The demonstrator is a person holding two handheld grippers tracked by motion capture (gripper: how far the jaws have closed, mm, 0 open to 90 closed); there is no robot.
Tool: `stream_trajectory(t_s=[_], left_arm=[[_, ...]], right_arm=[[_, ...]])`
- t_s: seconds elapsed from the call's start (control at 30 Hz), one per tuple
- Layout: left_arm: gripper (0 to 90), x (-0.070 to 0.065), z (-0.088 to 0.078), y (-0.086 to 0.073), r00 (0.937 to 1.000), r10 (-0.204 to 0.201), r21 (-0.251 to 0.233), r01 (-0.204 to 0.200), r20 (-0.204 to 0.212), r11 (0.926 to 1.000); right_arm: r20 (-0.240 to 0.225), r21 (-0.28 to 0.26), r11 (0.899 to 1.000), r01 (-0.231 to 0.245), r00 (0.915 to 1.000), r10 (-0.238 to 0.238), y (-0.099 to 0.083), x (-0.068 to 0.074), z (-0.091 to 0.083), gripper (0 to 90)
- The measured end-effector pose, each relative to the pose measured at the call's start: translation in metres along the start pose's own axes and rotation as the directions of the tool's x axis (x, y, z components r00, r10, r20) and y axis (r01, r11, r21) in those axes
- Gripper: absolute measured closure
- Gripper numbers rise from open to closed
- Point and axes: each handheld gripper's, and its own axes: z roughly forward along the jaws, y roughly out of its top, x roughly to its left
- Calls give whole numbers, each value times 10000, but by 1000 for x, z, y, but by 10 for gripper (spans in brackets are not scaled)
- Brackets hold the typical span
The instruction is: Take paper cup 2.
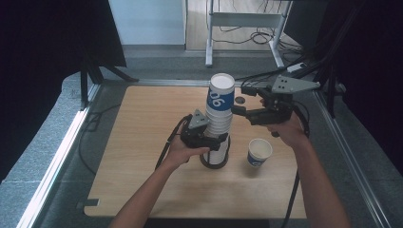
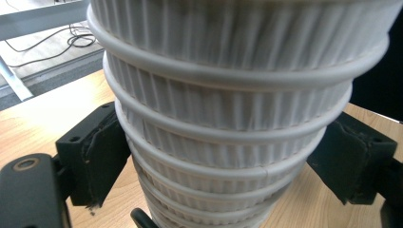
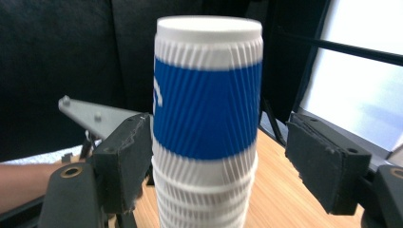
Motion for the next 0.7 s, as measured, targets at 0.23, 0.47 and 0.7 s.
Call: stream_trajectory(t_s=[0.23, 0.47, 0.7], left_arm=[[126, 0, 0, 0, 10000, 28, 16, -28, 8, 10000], [126, -1, 0, 0, 10000, 52, 31, -52, 8, 10000], [126, -1, 0, 0, 10000, 51, 32, -51, -22, 10000]], right_arm=[[-277, -77, 9999, -101, 9996, 99, 12, -2, 16, 233], [-407, 164, 9999, 3, 9992, 4, 17, 0, 32, 225], [-419, 263, 9997, 27, 9991, -16, 20, 1, 43, 219]])
